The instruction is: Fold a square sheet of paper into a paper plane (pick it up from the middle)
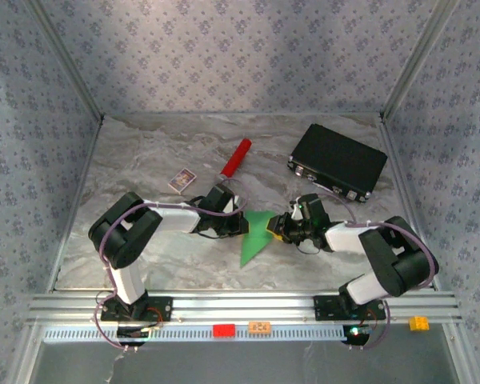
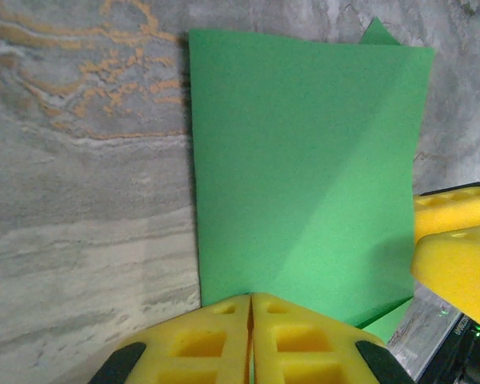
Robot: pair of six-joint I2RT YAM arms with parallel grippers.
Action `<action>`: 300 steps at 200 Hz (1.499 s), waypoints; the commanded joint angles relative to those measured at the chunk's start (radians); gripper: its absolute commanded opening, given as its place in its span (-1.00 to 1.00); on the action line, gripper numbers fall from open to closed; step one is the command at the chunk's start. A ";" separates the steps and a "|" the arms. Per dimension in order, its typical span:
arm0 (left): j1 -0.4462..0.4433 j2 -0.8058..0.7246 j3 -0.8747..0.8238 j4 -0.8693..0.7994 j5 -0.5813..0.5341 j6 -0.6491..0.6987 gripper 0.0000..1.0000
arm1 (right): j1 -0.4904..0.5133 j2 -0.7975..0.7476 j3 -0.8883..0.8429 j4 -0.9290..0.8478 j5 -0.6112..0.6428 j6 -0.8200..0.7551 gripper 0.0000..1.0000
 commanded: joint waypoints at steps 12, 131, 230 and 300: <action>0.003 0.026 -0.024 -0.041 -0.015 0.008 -0.82 | -0.012 0.034 0.027 0.018 -0.048 -0.049 -0.39; 0.002 0.021 -0.024 -0.045 -0.019 0.011 -0.83 | -0.038 0.060 0.039 0.037 -0.082 -0.103 -0.44; 0.007 0.012 -0.019 -0.053 -0.014 0.014 -0.83 | -0.048 0.114 0.071 0.055 -0.131 -0.125 -0.63; 0.010 -0.124 -0.021 -0.076 -0.068 0.054 -0.56 | -0.044 0.062 0.046 0.049 -0.070 -0.028 -0.93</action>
